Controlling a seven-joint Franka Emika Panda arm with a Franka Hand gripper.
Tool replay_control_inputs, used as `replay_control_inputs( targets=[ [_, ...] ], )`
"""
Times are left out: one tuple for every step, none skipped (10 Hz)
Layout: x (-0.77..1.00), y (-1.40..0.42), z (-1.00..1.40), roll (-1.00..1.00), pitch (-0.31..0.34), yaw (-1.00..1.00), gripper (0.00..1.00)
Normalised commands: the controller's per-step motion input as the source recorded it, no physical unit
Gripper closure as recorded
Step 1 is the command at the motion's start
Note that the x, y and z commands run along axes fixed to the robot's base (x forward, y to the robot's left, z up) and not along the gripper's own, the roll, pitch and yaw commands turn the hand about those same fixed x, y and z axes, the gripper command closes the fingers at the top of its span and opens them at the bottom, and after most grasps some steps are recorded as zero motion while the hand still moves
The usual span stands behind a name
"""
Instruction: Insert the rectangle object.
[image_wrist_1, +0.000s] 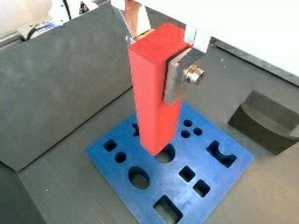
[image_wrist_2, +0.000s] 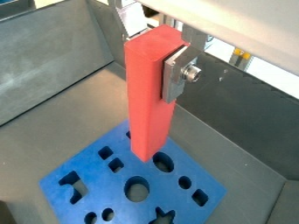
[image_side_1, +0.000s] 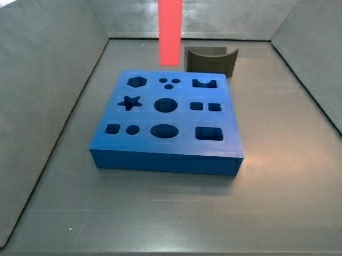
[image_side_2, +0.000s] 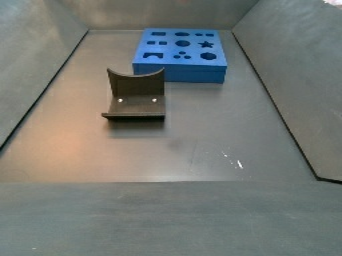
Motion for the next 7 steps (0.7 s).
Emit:
replay_control_inputs(
  targets=[
    [0.15, -0.21, -0.21, 0.0, 0.0, -0.85, 1.0],
    [0.15, -0.21, -0.21, 0.0, 0.0, -0.85, 1.0],
    [0.14, -0.21, -0.18, 0.0, 0.0, -0.87, 1.0],
    [0.12, -0.21, -0.19, 0.0, 0.0, -0.89, 1.0],
    [0.13, -0.21, -0.19, 0.0, 0.0, -0.88, 1.0],
    [0.13, -0.19, -0.22, 0.0, 0.0, -0.87, 1.0],
    [0.13, -0.19, -0.23, 0.0, 0.0, -0.88, 1.0]
  ],
)
